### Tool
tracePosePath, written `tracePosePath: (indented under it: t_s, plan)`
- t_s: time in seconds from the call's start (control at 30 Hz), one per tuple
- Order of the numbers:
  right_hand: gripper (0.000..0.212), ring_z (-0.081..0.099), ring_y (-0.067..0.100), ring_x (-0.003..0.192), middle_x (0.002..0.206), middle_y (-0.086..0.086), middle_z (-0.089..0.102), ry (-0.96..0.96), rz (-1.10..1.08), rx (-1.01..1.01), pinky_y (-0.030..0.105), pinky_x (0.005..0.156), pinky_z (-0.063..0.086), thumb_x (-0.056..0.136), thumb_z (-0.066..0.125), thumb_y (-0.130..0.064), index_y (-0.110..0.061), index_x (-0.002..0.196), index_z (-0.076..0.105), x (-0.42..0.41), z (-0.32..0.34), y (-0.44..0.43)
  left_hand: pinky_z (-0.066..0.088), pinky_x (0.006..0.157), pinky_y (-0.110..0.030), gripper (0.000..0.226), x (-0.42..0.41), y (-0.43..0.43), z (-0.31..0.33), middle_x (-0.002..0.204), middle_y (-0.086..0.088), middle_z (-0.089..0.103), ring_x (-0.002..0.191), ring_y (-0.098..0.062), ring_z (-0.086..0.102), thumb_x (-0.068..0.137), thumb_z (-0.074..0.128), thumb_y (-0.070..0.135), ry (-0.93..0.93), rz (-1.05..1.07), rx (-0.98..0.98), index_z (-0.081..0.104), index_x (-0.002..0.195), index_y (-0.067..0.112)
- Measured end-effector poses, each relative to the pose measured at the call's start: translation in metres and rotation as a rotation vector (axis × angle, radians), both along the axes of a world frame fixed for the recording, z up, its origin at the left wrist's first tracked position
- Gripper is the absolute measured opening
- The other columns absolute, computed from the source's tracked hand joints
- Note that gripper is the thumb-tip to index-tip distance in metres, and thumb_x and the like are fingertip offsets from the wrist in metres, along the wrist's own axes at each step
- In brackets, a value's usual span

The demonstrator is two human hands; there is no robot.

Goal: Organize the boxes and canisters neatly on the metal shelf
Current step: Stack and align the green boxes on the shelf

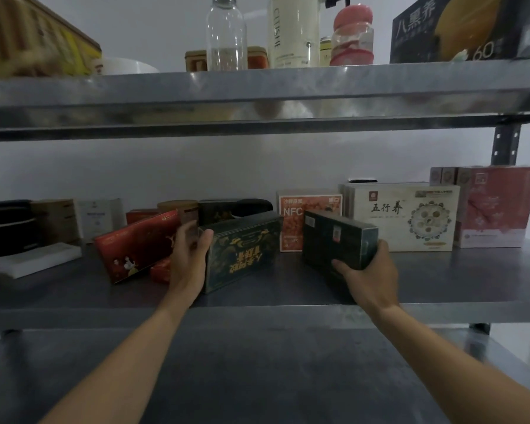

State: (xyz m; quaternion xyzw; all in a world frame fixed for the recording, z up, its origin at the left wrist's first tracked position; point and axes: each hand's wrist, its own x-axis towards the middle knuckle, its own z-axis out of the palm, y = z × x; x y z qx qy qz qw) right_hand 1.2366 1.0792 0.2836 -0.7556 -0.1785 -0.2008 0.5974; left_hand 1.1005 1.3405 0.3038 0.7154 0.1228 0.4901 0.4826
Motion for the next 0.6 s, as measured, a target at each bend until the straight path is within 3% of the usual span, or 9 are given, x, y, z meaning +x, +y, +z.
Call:
tracePosePath:
  t_s: [0.1, 0.2, 0.27, 0.33, 0.5, 0.6]
  plan:
    - [0.062, 0.059, 0.025, 0.110, 0.118, 0.006, 0.061, 0.040, 0.054, 0.034, 0.040, 0.088, 0.054, 0.074, 0.086, -0.016, -0.012, 0.121, 0.047, 0.003, 0.004, 0.004, 0.043, 0.092, -0.027, 0.069, 0.000, 0.004, -0.004, 0.114, 0.009, 0.056, 0.109, -0.012, 0.054, 0.078, 0.055, 0.066, 0.017, 0.017, 0.021, 0.048, 0.133, 0.024]
    - [0.062, 0.055, 0.019, 0.107, 0.115, 0.001, 0.058, 0.110, 0.130, 0.080, 0.032, 0.087, 0.048, 0.073, 0.085, -0.008, -0.012, 0.123, 0.049, 0.007, 0.010, 0.000, 0.042, 0.097, -0.026, 0.050, 0.001, 0.004, -0.005, 0.124, 0.007, 0.056, 0.115, -0.009, 0.052, 0.090, 0.065, 0.041, 0.112, 0.063, 0.124, 0.048, 0.133, 0.023]
    - [0.061, 0.053, 0.019, 0.109, 0.116, 0.001, 0.058, 0.169, 0.179, 0.104, 0.034, 0.090, 0.047, 0.073, 0.083, -0.004, -0.011, 0.125, 0.051, 0.014, 0.014, -0.006, 0.041, 0.082, -0.011, 0.032, -0.002, 0.000, 0.000, 0.107, 0.015, 0.058, 0.100, 0.004, 0.054, 0.091, 0.066, 0.033, 0.124, 0.091, 0.138, 0.054, 0.119, 0.023]
    - [0.057, 0.053, 0.020, 0.110, 0.115, 0.001, 0.059, 0.218, 0.203, 0.120, 0.035, 0.091, 0.046, 0.073, 0.081, 0.001, -0.013, 0.122, 0.054, 0.023, 0.017, -0.012, 0.041, 0.071, -0.006, 0.021, -0.005, -0.004, 0.006, 0.097, 0.020, 0.057, 0.087, 0.012, 0.055, 0.091, 0.067, 0.030, 0.133, 0.073, 0.126, 0.054, 0.107, 0.028]
    - [0.062, 0.058, 0.022, 0.105, 0.113, 0.005, 0.064, 0.317, 0.272, 0.213, 0.031, 0.082, 0.047, 0.070, 0.078, 0.011, -0.011, 0.124, 0.058, 0.038, 0.020, -0.021, 0.047, 0.068, -0.026, 0.025, -0.003, -0.010, 0.035, 0.096, 0.003, 0.060, 0.087, -0.010, 0.059, 0.088, 0.070, 0.027, 0.361, -0.042, 0.049, 0.053, 0.103, 0.018]
    - [0.060, 0.058, 0.023, 0.105, 0.110, 0.004, 0.065, 0.352, 0.296, 0.247, 0.033, 0.084, 0.047, 0.070, 0.078, 0.011, -0.012, 0.123, 0.059, 0.044, 0.019, -0.022, 0.049, 0.088, -0.037, 0.043, 0.007, -0.010, 0.058, 0.108, 0.002, 0.058, 0.101, -0.017, 0.057, 0.080, 0.075, 0.031, 0.561, -0.040, 0.123, 0.054, 0.115, 0.019]
